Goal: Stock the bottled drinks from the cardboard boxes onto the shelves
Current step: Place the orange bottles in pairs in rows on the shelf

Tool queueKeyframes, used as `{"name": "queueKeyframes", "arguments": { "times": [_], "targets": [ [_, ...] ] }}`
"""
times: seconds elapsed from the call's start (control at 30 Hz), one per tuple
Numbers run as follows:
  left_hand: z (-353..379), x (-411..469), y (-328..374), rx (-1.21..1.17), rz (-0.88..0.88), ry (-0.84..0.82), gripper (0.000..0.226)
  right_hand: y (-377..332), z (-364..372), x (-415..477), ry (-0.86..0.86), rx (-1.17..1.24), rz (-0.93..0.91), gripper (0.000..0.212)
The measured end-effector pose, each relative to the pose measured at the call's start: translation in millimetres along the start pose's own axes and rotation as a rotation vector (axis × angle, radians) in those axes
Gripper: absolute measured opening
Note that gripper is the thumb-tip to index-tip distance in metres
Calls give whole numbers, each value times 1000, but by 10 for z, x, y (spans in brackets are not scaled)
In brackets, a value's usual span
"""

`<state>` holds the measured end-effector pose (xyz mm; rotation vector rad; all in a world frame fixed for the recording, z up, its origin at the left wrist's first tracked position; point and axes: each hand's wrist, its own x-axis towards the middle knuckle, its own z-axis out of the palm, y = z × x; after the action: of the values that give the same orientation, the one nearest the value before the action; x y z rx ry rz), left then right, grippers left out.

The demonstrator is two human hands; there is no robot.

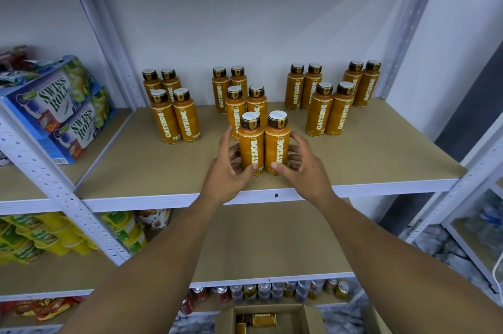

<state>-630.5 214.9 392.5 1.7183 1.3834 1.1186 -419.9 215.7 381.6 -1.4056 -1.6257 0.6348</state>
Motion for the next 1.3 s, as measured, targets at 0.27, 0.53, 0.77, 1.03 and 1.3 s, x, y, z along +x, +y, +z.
{"name": "queueKeyframes", "arguments": {
  "times": [0.27, 0.53, 0.77, 1.03, 1.3],
  "targets": [
    [-17, 19, 2, -5, -1, -15, 109, -12, -11, 3, -11, 18, 19, 87],
    [-230, 167, 248, 57, 110, 36, 98, -335, -295, 181, 0, 40, -54, 89],
    [-322, 269, 452, 161, 125, 0, 73, -576, -421, 315, -86, -119, -173, 65],
    [-84, 212, 607, 145, 123, 6, 69, -436, -632, 297, -99, -63, -132, 65],
    [602, 175, 969, 139, 125, -21, 69, -88, -1254, 156, -72, -23, -88, 65]
  ]
}}
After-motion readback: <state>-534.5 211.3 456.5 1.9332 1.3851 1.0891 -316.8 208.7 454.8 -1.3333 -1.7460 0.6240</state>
